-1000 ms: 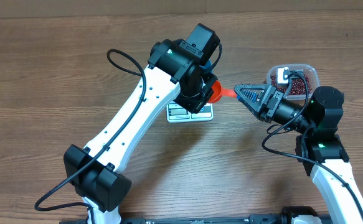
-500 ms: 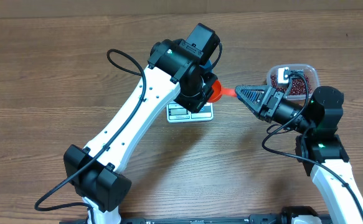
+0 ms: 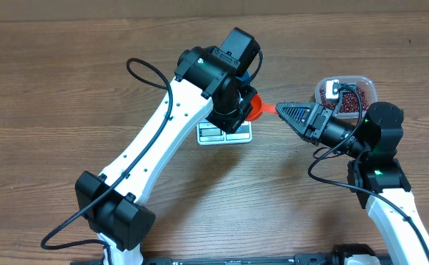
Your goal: Scoop item into bowl and weigh 150g on scale
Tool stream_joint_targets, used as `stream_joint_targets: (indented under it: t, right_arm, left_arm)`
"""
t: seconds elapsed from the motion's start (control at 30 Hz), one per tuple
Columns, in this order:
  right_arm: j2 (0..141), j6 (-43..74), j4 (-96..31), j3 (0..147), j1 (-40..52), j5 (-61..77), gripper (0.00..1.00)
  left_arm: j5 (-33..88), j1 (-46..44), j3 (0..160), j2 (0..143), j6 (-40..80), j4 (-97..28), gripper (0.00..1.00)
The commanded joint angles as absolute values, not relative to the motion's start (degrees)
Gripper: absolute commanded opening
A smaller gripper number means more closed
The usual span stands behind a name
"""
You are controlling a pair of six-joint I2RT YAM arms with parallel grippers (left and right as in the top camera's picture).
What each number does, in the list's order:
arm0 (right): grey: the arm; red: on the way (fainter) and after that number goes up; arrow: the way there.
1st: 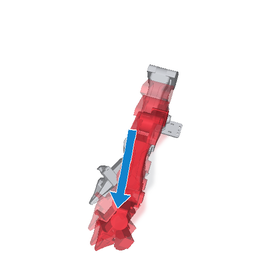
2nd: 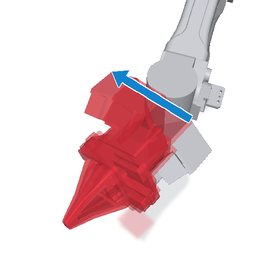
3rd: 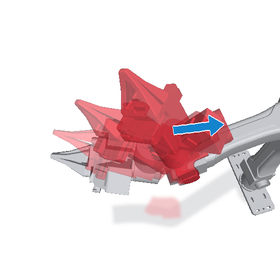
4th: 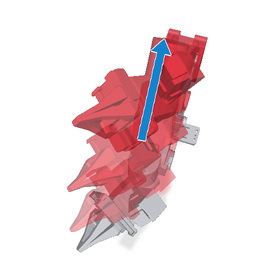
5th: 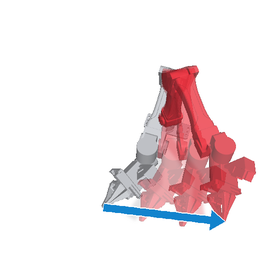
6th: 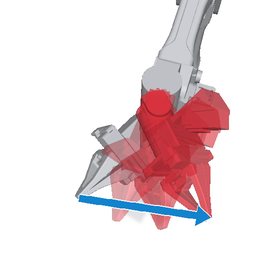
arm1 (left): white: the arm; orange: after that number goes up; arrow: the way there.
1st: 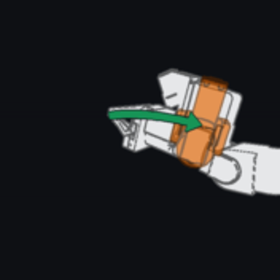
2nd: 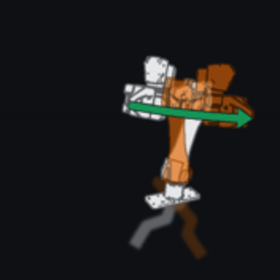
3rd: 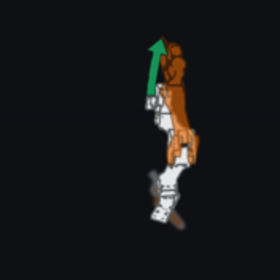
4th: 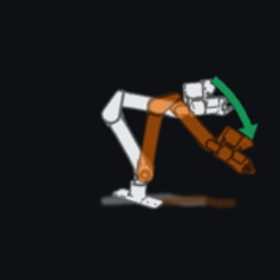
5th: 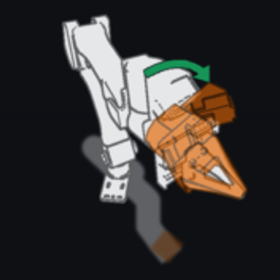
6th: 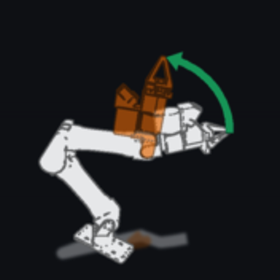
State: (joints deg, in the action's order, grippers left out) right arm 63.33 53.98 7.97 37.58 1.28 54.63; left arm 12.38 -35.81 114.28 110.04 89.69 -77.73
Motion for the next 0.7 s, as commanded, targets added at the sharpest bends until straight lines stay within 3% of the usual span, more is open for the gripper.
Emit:
stream_joint_targets:
  t: [0.0,0.3,0.43,0.67]
  right_arm:
    - [63.4,53.6,8.2,38.7,1.6,54.2,0.38]
    - [63.4,53.6,8.2,38.7,1.6,54.2,0.22]
    - [63.4,53.8,8.1,38.7,1.6,54.2,0.05]
    - [63.4,54.0,6.5,38.7,1.6,54.0,0.04]
  left_arm:
    - [12.1,-36.1,115.5,108.6,90.4,-77.7,0.04]
    - [12.1,-36.1,115.5,108.6,90.2,-77.8,0.04]
    - [12.1,-36.4,115.5,108.6,90.2,-77.8,0.04]
    - [12.1,-37.2,115.5,108.6,90.2,-77.7,0.04]
